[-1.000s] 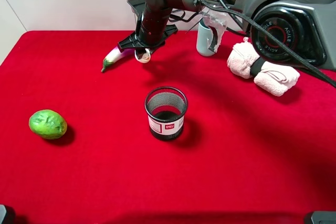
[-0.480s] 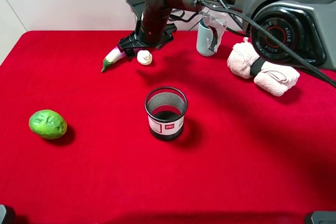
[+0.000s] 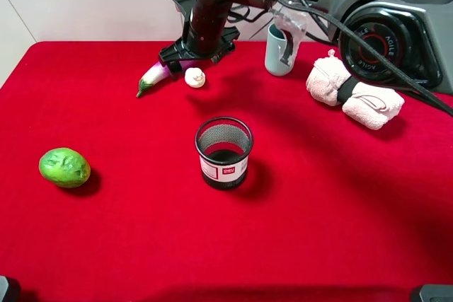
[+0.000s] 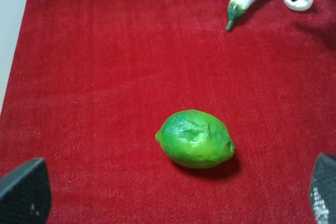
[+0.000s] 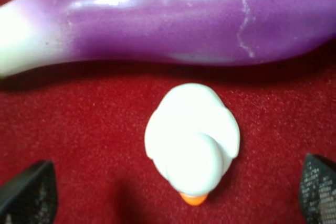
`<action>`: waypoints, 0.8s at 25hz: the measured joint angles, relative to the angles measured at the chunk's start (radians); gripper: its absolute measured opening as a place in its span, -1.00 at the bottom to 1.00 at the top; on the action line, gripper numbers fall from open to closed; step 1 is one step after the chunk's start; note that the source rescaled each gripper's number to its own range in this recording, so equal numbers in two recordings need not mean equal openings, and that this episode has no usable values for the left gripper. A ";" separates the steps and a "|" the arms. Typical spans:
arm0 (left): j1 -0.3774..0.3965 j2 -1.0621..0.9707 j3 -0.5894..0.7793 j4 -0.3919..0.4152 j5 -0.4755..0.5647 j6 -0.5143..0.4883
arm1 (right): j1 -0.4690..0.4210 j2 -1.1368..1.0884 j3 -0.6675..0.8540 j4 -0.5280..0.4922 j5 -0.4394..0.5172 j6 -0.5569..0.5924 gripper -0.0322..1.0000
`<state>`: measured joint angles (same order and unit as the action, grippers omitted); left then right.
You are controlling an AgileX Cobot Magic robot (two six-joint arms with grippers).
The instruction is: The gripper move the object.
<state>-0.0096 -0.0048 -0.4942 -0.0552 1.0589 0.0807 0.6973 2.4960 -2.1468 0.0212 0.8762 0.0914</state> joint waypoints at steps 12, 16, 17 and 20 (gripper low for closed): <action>0.000 0.000 0.000 0.000 0.000 0.000 | 0.000 -0.008 -0.209 0.003 0.300 -0.003 0.99; 0.000 0.000 0.000 0.000 0.000 0.000 | 0.000 -0.038 -0.217 0.003 0.336 -0.004 0.99; 0.000 0.000 0.000 0.000 0.000 0.000 | 0.000 -0.049 -0.218 0.003 0.339 -0.008 0.99; 0.000 0.000 0.000 0.000 0.000 0.000 | 0.000 -0.073 -0.218 0.009 0.342 -0.026 0.99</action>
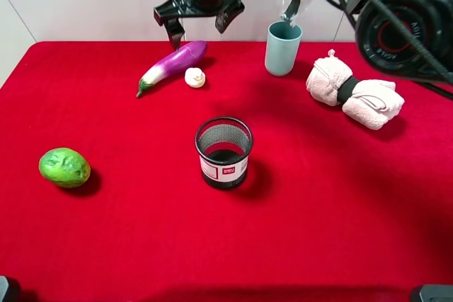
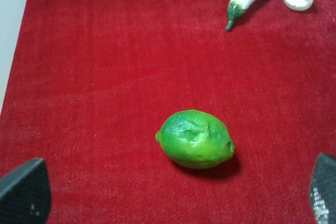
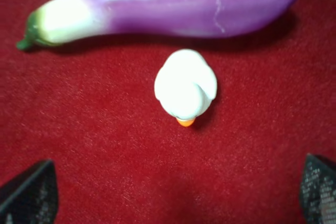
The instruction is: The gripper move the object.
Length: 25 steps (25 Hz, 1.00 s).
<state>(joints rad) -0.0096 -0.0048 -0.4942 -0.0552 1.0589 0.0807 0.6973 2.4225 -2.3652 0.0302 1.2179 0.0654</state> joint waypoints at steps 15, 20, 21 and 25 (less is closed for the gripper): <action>0.000 0.000 0.000 0.000 0.000 0.000 | 0.032 -0.210 0.120 0.049 0.003 -0.022 0.99; 0.000 0.000 0.000 0.000 0.000 0.000 | 0.035 -0.324 0.256 0.049 0.003 -0.042 0.99; 0.000 0.000 0.000 0.000 0.000 0.000 | 0.035 -0.351 0.289 0.049 0.003 -0.044 0.99; 0.000 0.000 0.000 0.000 0.000 0.000 | 0.035 -0.465 0.425 0.029 0.002 -0.048 0.99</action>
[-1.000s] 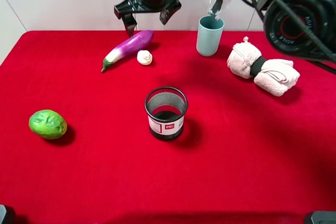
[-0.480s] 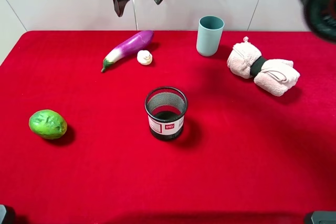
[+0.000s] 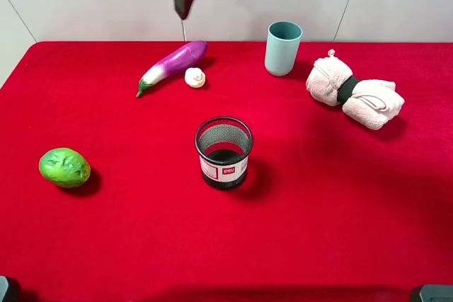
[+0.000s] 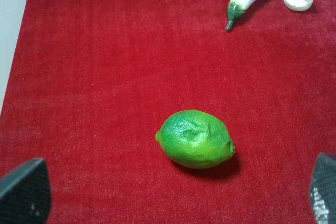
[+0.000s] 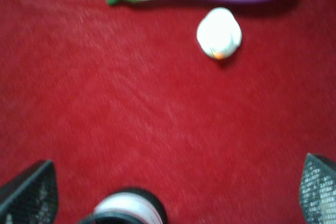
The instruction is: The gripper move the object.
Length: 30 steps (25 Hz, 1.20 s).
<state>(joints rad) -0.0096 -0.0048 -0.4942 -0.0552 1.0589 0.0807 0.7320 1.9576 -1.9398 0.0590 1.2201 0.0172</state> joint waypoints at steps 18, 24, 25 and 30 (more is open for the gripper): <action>0.000 0.000 0.000 0.000 0.000 0.000 | 0.000 -0.547 0.659 -0.009 -0.002 -0.017 0.99; 0.000 0.000 0.000 0.000 0.000 0.000 | 0.000 -0.755 0.840 -0.009 -0.001 -0.022 0.99; 0.000 0.000 0.000 0.000 0.000 0.000 | 0.000 -0.793 0.861 -0.009 0.000 -0.022 0.99; 0.000 0.000 0.000 0.000 0.000 0.000 | 0.000 -0.984 0.950 -0.009 0.001 -0.022 0.99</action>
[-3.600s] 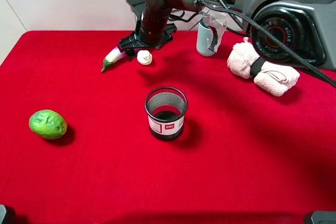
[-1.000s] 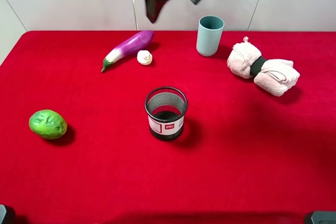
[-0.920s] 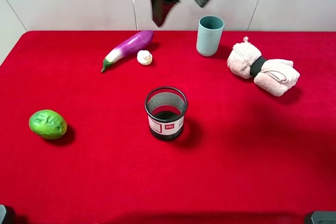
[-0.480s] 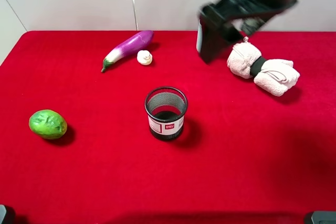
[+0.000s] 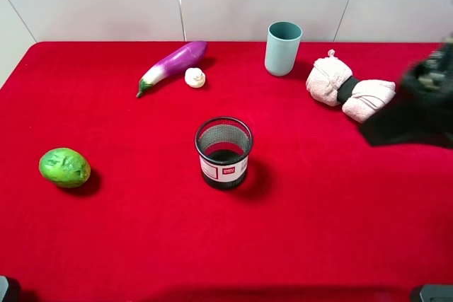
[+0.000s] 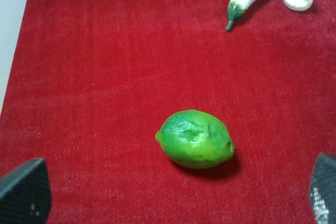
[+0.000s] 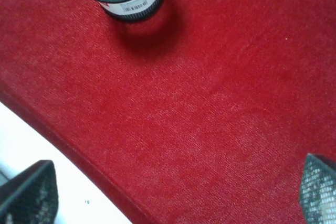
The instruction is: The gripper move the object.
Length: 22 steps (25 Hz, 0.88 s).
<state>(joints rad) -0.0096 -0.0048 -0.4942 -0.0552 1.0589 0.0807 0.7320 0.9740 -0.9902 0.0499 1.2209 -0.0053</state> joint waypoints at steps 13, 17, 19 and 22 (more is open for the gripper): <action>0.000 0.000 0.000 0.000 0.000 0.000 | -0.309 -0.517 0.156 0.007 0.003 0.005 0.99; 0.000 0.000 0.000 0.000 0.000 0.000 | -0.496 -0.706 0.218 -0.006 -0.003 0.000 0.99; 0.000 0.000 0.000 0.000 0.000 0.000 | -0.566 -0.796 0.255 -0.022 -0.028 0.000 0.99; 0.000 0.000 0.000 0.000 0.000 0.000 | -0.646 -0.926 0.318 -0.038 -0.082 0.000 0.99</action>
<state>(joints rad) -0.0096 -0.0048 -0.4942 -0.0552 1.0589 0.0807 0.0863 0.0479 -0.6721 0.0116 1.1388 -0.0053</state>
